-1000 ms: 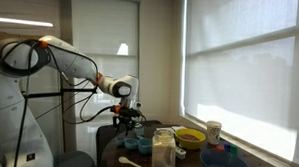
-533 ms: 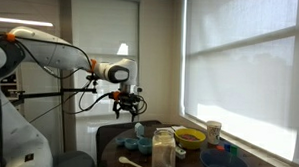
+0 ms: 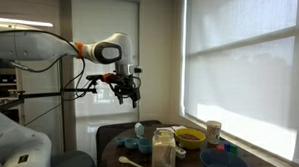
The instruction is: Pick up three pinches of sugar from the sugar jar and put each pinch into a different blue scoop of the three blue scoops on the table
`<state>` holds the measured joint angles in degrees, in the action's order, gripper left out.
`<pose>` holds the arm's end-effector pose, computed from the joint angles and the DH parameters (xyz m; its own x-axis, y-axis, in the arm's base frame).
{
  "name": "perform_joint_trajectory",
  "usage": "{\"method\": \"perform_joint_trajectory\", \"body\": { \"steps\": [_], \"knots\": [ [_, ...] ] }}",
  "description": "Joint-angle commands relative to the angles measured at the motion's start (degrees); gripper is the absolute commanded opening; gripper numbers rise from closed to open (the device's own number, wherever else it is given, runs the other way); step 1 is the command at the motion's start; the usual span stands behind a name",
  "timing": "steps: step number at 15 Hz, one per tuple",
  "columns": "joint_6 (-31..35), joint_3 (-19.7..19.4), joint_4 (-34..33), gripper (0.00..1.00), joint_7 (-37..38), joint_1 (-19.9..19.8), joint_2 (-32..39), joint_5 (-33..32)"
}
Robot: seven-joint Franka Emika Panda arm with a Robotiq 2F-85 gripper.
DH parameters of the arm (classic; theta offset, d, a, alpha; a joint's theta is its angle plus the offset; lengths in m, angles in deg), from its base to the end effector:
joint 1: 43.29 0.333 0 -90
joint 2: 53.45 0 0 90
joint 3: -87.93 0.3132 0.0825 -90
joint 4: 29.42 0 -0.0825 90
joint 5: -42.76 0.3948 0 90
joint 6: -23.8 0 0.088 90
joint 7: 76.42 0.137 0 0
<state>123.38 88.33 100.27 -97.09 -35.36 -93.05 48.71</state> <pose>0.3625 0.0662 0.5888 0.8652 0.4646 0.1885 0.4786 -0.8773 -0.0349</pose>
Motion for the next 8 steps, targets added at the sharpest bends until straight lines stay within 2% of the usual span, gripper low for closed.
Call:
{"method": "perform_joint_trajectory", "body": {
  "steps": [1,3,4,8],
  "knots": [
    [-2.15,1.56,-1.34,1.00,9.04,-3.47,-1.75,-3.65],
    [-1.71,1.88,-1.21,1.00,13.02,-4.46,-2.47,-4.41],
    [-0.93,0.37,-0.61,1.00,9.22,-2.60,-1.90,-3.57],
    [-0.94,0.80,-0.63,1.00,11.97,-3.22,-2.24,-3.86]
  ]
}}
